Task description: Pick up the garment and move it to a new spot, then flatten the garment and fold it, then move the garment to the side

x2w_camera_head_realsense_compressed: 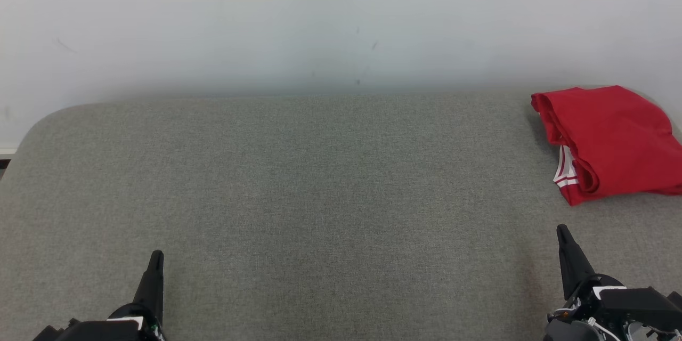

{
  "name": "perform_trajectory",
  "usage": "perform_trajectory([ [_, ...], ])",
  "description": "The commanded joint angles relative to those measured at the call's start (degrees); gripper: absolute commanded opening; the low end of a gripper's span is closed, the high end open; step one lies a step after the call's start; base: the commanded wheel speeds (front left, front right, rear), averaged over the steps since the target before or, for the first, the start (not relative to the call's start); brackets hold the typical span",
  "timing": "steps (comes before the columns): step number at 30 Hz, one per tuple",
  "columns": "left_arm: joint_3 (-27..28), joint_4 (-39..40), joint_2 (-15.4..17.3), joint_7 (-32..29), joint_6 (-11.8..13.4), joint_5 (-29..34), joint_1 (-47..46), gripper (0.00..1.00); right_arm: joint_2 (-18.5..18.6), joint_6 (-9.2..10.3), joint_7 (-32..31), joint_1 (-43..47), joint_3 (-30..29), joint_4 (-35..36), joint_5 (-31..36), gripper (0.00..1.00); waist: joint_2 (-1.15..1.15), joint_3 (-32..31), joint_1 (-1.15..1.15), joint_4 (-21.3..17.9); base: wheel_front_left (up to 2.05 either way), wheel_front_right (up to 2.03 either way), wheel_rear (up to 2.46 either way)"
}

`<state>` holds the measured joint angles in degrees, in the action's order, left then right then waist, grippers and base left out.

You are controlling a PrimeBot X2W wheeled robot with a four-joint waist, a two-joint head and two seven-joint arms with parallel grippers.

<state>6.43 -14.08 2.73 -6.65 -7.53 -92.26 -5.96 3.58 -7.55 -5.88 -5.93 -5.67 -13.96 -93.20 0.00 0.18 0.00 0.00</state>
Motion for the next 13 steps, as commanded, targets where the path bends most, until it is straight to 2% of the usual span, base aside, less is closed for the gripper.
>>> perform_trajectory([
  [1,0.2,0.0,0.3,0.0,0.1,-0.3,-0.6,0.0,-0.1,0.12,-0.1,-0.4,-0.2,-0.1,0.2,0.0,0.0,0.0,0.0,0.0,0.0,0.0,0.0],
  [13,0.2,0.0,0.3,0.0,0.1,-0.3,-0.6,0.0,-0.2,0.12,-0.2,-0.4,-0.3,-0.1,0.4,0.0,0.0,0.0,0.0,0.0,0.0,0.0,0.0],
])
